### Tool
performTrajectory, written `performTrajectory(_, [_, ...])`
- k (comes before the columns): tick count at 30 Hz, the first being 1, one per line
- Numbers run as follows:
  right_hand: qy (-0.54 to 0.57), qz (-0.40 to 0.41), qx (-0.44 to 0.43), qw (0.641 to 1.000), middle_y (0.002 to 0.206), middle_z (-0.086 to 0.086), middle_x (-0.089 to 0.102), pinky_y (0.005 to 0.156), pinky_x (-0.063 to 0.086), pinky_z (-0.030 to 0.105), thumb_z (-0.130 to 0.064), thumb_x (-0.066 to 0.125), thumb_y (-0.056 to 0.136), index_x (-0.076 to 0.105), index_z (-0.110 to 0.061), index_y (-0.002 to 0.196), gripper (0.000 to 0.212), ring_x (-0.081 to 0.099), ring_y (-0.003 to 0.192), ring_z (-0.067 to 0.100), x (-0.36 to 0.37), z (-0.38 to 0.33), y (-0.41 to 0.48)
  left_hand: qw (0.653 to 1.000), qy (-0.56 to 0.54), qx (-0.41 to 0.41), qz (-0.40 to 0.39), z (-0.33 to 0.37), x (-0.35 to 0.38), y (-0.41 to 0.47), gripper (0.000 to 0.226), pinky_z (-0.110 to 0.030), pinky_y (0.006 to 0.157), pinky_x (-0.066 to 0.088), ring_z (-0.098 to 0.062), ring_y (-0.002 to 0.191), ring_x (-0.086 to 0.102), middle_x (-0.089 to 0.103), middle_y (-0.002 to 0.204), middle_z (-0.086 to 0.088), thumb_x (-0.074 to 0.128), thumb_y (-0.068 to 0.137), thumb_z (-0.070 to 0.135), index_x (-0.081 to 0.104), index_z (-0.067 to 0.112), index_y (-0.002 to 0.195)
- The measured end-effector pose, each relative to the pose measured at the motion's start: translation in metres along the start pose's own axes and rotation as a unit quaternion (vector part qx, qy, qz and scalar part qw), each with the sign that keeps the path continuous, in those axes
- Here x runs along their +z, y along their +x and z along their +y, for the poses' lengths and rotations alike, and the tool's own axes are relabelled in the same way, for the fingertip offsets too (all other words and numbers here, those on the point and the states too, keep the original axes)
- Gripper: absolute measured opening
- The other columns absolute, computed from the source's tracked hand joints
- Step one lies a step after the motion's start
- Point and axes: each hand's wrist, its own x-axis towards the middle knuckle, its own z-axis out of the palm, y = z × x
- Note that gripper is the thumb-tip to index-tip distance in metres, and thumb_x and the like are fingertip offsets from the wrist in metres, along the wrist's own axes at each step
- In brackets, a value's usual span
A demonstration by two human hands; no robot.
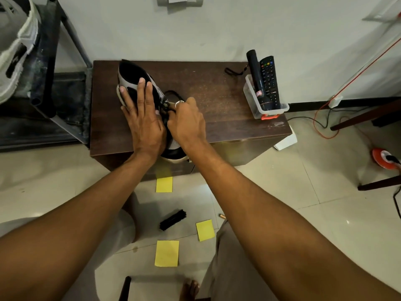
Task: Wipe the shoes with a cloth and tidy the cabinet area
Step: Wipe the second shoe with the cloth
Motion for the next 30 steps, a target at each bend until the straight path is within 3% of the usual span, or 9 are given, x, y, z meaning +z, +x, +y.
performTrajectory(4, [0.049,0.0,0.038,0.998,0.111,0.005,0.051,0.079,0.052,0.036,-0.027,0.058,0.101,0.07,-0.011,0.107,0.021,0.063,0.095,0.027,-0.002,-0.002,-0.001,1.0,0.0,-0.009,-0.011,0.002,-0.003,0.0,0.065,-0.059,0.122,0.006,-0.047,0.153,-0.004,0.009,0.17,-0.007,0.034,0.1,0.017,0.015,0.01,0.162])
performTrajectory(9, [-0.021,-0.167,-0.036,0.985,0.118,0.006,0.073,0.094,0.055,0.035,-0.022,0.064,0.095,0.077,-0.018,0.116,0.025,0.067,0.11,0.026,-0.028,0.01,0.005,0.999,0.023,-0.023,-0.022,0.006,-0.006,0.001,0.068,-0.06,0.122,0.01,-0.047,0.153,-0.003,0.01,0.17,-0.005,0.035,0.097,0.013,0.014,0.012,0.162])
performTrajectory(13, [-0.022,-0.291,-0.053,0.955,0.12,0.0,0.074,0.093,0.049,0.025,-0.02,0.065,0.097,0.077,-0.019,0.117,0.023,0.066,0.103,0.011,-0.062,0.023,0.004,0.998,0.03,-0.019,-0.056,0.009,-0.012,0.001,0.069,-0.061,0.122,0.01,-0.045,0.153,-0.006,0.006,0.17,-0.004,0.035,0.097,0.014,0.011,0.014,0.162])
performTrajectory(15, [0.018,-0.316,-0.034,0.948,0.119,-0.004,0.074,0.098,0.05,0.028,-0.022,0.067,0.097,0.078,-0.02,0.116,0.022,0.066,0.103,0.009,-0.075,0.033,0.001,0.996,0.019,-0.018,-0.082,0.009,-0.019,0.004,0.07,-0.062,0.122,0.008,-0.043,0.154,-0.01,0.003,0.171,-0.002,0.035,0.097,0.012,0.009,0.016,0.162])
performTrajectory(20, [0.274,-0.192,0.087,0.938,0.106,-0.011,0.077,0.101,0.053,0.037,-0.027,0.067,0.098,0.076,-0.024,0.117,0.022,0.071,0.102,0.008,-0.068,0.057,-0.014,0.988,0.019,-0.055,-0.145,0.007,-0.054,0.029,0.079,-0.061,0.123,0.001,-0.031,0.155,-0.012,-0.001,0.17,0.004,0.051,0.097,0.003,0.013,0.026,0.162])
performTrajectory(23, [0.302,-0.1,0.124,0.94,0.111,-0.01,0.073,0.091,0.05,0.027,-0.026,0.064,0.1,0.073,-0.02,0.124,0.027,0.067,0.101,0.004,-0.053,0.048,-0.014,0.976,-0.016,-0.148,-0.158,0.008,-0.081,0.038,0.084,-0.059,0.124,0.003,-0.03,0.156,-0.006,-0.005,0.17,0.002,0.062,0.092,0.006,0.019,0.031,0.16])
performTrajectory(25, [0.31,-0.091,0.123,0.938,0.12,-0.007,0.072,0.088,0.045,0.022,-0.025,0.063,0.1,0.072,-0.019,0.127,0.028,0.065,0.108,0.007,-0.041,0.038,-0.011,0.963,-0.09,-0.204,-0.15,0.016,-0.091,0.041,0.087,-0.045,0.124,0.017,-0.027,0.155,0.009,-0.005,0.169,0.003,0.066,0.09,0.012,0.018,0.031,0.16])
performTrajectory(27, [0.292,-0.102,0.1,0.946,0.126,-0.003,0.071,0.088,0.042,0.02,-0.023,0.062,0.101,0.071,-0.018,0.128,0.029,0.063,0.115,0.01,-0.029,0.031,-0.009,0.959,-0.113,-0.212,-0.149,0.024,-0.09,0.04,0.093,-0.031,0.113,0.026,-0.024,0.153,0.016,-0.006,0.169,0.004,0.071,0.087,0.019,0.015,0.031,0.161])
performTrajectory(30, [0.277,-0.093,0.061,0.954,0.117,-0.006,0.074,0.079,0.045,0.016,-0.023,0.061,0.1,0.073,-0.019,0.126,0.029,0.065,0.103,0.003,-0.01,0.03,-0.007,0.962,-0.091,-0.192,-0.169,0.022,-0.074,0.045,0.109,-0.033,0.115,0.028,-0.027,0.155,0.011,-0.013,0.169,0.002,0.081,0.081,0.027,0.007,0.031,0.161])
